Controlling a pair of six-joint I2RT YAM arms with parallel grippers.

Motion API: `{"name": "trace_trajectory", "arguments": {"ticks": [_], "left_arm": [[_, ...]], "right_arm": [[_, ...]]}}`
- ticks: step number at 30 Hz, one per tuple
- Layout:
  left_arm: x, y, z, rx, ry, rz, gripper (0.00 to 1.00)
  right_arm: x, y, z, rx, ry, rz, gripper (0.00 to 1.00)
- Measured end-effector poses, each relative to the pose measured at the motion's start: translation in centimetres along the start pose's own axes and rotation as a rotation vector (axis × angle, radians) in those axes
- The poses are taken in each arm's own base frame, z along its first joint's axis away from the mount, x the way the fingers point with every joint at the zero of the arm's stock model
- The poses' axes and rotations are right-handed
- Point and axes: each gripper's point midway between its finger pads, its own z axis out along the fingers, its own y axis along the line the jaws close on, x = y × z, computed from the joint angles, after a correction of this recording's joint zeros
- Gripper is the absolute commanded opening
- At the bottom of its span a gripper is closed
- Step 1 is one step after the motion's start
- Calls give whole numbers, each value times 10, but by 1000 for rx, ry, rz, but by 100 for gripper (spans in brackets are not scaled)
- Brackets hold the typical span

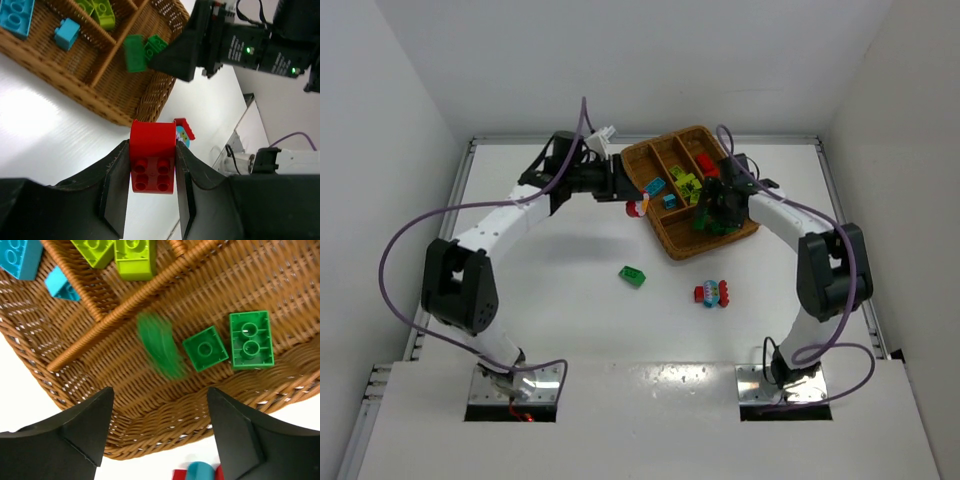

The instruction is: Sort the legos into containers by color

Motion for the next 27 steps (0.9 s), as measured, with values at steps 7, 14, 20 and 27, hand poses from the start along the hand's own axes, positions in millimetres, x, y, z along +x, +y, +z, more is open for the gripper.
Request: {"name": "trace_trajectory", "arguments": {"ticks": [7, 14, 20, 27], "left_arm": [[-17, -4, 26, 39, 12, -7, 0], [-8, -35, 31, 270, 85, 6, 0], [-3, -68, 26, 428, 118, 59, 0], [4, -85, 24, 495, 149, 74, 0]], "right_arm": [[-21, 10, -36, -93, -88, -25, 67], [-27, 80, -125, -680, -144, -171, 85], [14, 122, -150, -975, 1, -304, 87], [36, 145, -154, -1095, 81, -352, 65]]}}
